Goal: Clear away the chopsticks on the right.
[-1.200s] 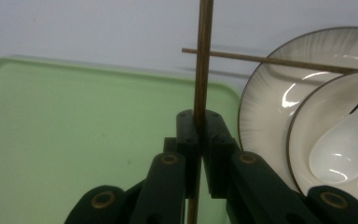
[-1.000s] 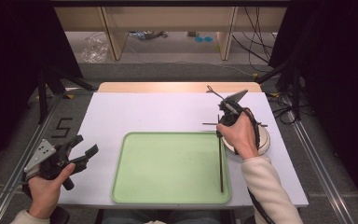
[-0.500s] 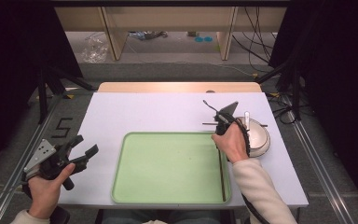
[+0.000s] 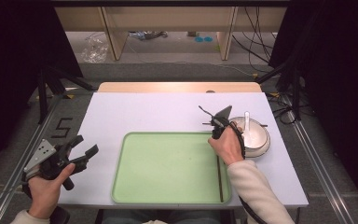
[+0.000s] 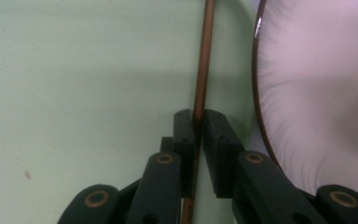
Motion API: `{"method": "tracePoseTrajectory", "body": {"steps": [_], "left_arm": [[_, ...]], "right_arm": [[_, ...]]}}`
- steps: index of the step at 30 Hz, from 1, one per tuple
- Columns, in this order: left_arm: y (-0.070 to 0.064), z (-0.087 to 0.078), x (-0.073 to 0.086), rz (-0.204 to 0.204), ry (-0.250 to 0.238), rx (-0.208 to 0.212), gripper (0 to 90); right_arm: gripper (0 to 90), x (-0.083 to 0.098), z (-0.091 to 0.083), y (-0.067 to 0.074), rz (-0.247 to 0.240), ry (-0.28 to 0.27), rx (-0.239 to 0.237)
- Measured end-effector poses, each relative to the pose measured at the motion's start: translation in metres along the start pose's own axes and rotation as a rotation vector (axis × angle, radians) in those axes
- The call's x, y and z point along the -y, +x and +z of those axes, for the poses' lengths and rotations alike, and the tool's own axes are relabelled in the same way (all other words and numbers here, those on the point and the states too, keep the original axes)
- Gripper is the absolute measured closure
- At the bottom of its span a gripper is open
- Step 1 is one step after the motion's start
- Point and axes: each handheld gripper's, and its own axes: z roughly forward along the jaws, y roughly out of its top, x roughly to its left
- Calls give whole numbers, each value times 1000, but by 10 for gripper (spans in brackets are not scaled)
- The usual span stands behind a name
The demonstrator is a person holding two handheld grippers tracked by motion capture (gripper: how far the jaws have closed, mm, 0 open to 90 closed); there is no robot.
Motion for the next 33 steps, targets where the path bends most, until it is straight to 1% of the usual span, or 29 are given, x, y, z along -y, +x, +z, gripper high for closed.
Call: {"method": "tracePoseTrajectory", "body": {"steps": [1,2,3,4,5,6,7,10,11,12,13,14,15,16,17,19,20,21,22,23,24,25,26,27,28,29,30,31,33], "left_arm": [[0,0,0,-2,-3,1,234],[0,-1,0,-1,0,0,233],[0,-1,0,-1,0,1,234],[0,-1,0,-1,0,1,234],[0,0,0,-2,-2,1,234],[0,-1,0,-2,-1,0,234],[0,-1,0,0,2,0,234],[0,0,0,-1,-1,-1,234],[0,0,0,-4,-2,-2,234],[0,0,0,-4,-3,-1,234],[-1,0,0,-4,-2,-1,234],[-1,0,0,-4,0,-3,233],[-1,0,0,-4,2,-4,233],[-1,0,0,-4,2,-4,233],[-1,0,0,-2,3,-4,233],[-1,0,0,-2,4,-6,233],[-1,0,0,-3,4,-7,233],[-1,0,1,-3,4,-6,233],[-1,0,1,-6,3,-6,233],[-1,0,1,-5,3,-6,233],[-1,1,1,-5,2,-7,233],[-1,1,1,-6,2,-8,233],[-1,1,1,-5,3,-8,233],[-1,1,1,-5,3,-8,233],[-1,1,1,-4,4,-7,233],[-1,1,1,-3,5,-7,233],[-1,1,1,-2,6,-7,233],[-1,1,1,-4,4,-8,233],[-1,0,1,-4,4,-7,233]], "right_arm": [[814,0,0,1,4,-13,-8],[802,1,0,2,-10,-26,-9],[797,1,-1,2,-30,-31,-6],[793,2,-3,2,-63,-33,2],[789,2,-4,2,-68,-34,-4],[776,3,-9,5,-77,-64,-13],[776,3,-9,5,-77,-64,-13],[751,5,-23,7,-160,-130,-9],[740,5,-28,7,-216,-163,-4],[719,5,-39,6,-438,-276,18],[719,5,-39,6,-438,-276,18],[683,3,-46,5,-669,-372,47],[683,3,-46,5,-669,-372,47],[645,3,-48,5,-790,-409,94],[609,2,-50,5,-952,-441,147],[591,1,-51,5,-1114,-467,224],[577,-2,-51,5,-1194,-487,294],[577,-2,-51,5,-1194,-487,294],[555,-9,-46,4,-1268,-444,353],[555,-9,-46,4,-1268,-444,353],[555,-10,-44,4,-1278,-426,358],[552,-13,-39,5,-1296,-410,375],[550,-15,-34,5,-1304,-386,371],[555,-21,-24,5,-1330,-348,384],[568,-24,-20,5,-1345,-333,392],[568,-24,-20,5,-1345,-333,392],[586,-31,-13,5,-1380,-321,425],[586,-31,-13,5,-1380,-321,425],[599,-33,-9,5,-1353,-307,423]]}}
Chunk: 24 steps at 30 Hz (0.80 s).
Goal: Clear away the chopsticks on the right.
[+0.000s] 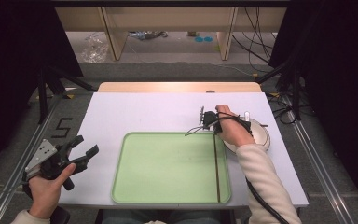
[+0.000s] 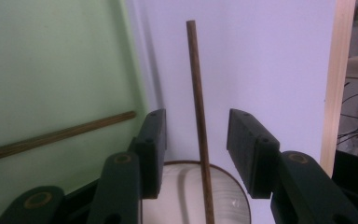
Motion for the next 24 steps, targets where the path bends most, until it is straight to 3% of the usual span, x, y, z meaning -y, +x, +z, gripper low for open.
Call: {"method": "tracePoseTrajectory", "body": {"steps": [6,10,12,15,16,19,24], "left_arm": [[0,0,0,2,0,2,233],[0,0,0,3,0,3,234],[0,0,0,3,1,3,233],[0,0,0,4,1,4,233],[0,0,0,4,2,3,234],[0,0,0,5,3,2,234],[0,0,0,4,2,3,234]], "right_arm": [[654,-4,13,-7,-67,25,-10],[694,-5,17,-7,-66,37,-8],[734,-7,19,-9,-101,41,-2],[754,-8,20,-8,-95,55,-6],[785,-8,22,-9,-122,56,1],[834,-8,23,-6,-90,78,-4],[874,-8,23,-6,-115,46,36]]}}
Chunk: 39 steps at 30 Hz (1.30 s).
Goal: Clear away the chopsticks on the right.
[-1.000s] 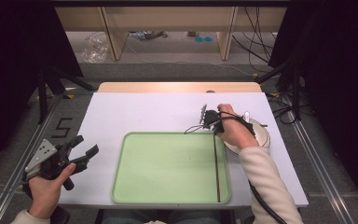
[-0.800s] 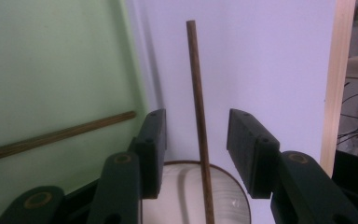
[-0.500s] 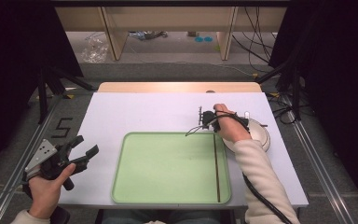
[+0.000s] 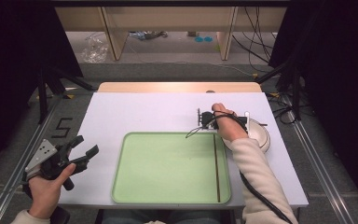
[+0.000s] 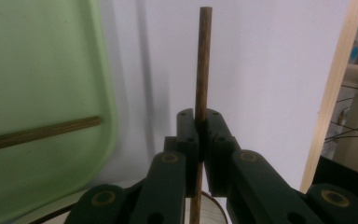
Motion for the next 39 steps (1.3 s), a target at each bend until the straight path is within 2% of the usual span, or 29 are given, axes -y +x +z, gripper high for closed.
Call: {"method": "tracePoseTrajectory", "body": {"steps": [1,4,5,6,7,8,9,11,12,14,15,19,20,21,22,26,28,29,30,31,32,33,34,35,36,38,39], "left_arm": [[0,0,0,0,0,0,234],[0,0,0,-2,-1,-1,234],[0,0,0,-1,-1,-1,234],[0,0,0,-1,-1,-1,234],[0,0,0,-2,-1,-2,234],[0,0,0,-2,-2,-2,234],[0,0,0,-3,-2,-3,234],[0,0,0,-3,-2,-3,234],[0,0,0,-2,-1,-2,234],[0,0,0,-2,-2,-3,234],[0,0,0,-3,-2,-3,234],[0,-1,0,0,-1,-2,234],[0,-1,0,0,2,-4,235],[0,-1,0,1,0,-3,234],[0,-1,-1,2,1,-4,234],[0,-1,-1,2,-1,-3,235],[0,-1,-1,3,-1,-4,234],[0,-1,-1,3,0,-4,235],[0,-1,-1,4,-1,-4,235],[0,-1,-1,3,-2,-4,235],[0,-1,-1,3,-3,-4,235],[0,-2,-1,3,-2,-4,235],[0,-2,-1,3,-4,-3,235],[0,-2,-1,2,-4,-4,235],[0,-2,-1,2,-3,-4,235],[0,-2,-1,2,-5,-3,235],[0,-2,-1,3,-4,-3,235]], "right_arm": [[875,0,-4,-3,-28,-16,49],[875,1,-8,-3,-14,-27,75],[875,2,-9,-1,13,-33,78],[875,2,-11,-3,-12,-42,100],[875,2,-16,-3,1,-57,129],[875,2,-16,-3,1,-57,129],[876,2,-18,-1,25,-69,125],[876,1,-24,-2,33,-89,155],[876,1,-27,-3,15,-104,173],[876,1,-33,-4,20,-125,200],[876,0,-36,-5,7,-138,216],[876,-2,-47,-6,37,-171,238],[876,-3,-50,-5,65,-189,242],[876,-3,-53,-7,50,-191,248],[877,-3,-58,-7,85,-214,257],[877,-1,-69,-10,112,-248,281],[876,-1,-75,-10,151,-277,291],[877,1,-79,-13,149,-304,301],[877,1,-81,-12,174,-316,298],[877,2,-83,-14,174,-334,312],[877,2,-86,-13,208,-346,302],[877,4,-88,-15,209,-365,312],[877,4,-91,-13,260,-378,307],[877,7,-95,-15,309,-415,313],[877,7,-95,-15,309,-415,313],[877,11,-101,-18,350,-448,305],[877,13,-103,-20,367,-466,317]]}}
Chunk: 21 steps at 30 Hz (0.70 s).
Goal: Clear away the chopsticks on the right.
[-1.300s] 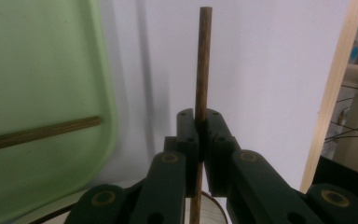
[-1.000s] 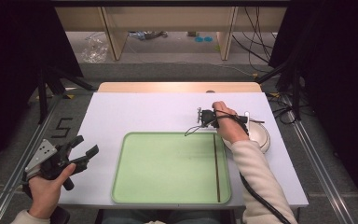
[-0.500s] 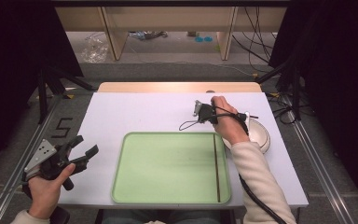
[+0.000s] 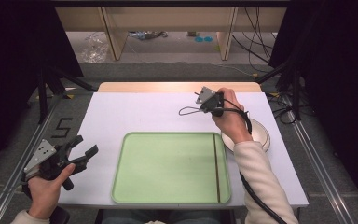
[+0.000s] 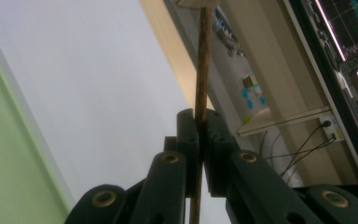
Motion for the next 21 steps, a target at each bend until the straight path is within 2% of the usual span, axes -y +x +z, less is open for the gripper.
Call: {"method": "tracePoseTrajectory", "body": {"steps": [1,2,9,10,13,14,15,19,21], "left_arm": [[0,0,0,1,0,0,235],[0,0,0,0,-1,0,235],[0,0,0,0,-1,-1,235],[0,0,0,1,0,-1,235],[0,0,0,1,0,-1,235],[0,0,0,1,-1,-1,235],[0,0,0,1,-1,0,235],[0,0,0,2,0,-1,235],[0,0,0,4,-1,1,235]], "right_arm": [[877,0,-2,0,62,-19,-17],[877,0,-5,-2,88,-34,-30],[877,4,-20,-18,311,-149,-49],[877,4,-21,-20,339,-159,-58],[877,6,-24,-23,466,-202,-104],[877,7,-25,-25,468,-203,-112],[877,7,-26,-25,498,-215,-101],[877,7,-31,-29,603,-232,-140],[877,7,-32,-29,623,-241,-131]]}}
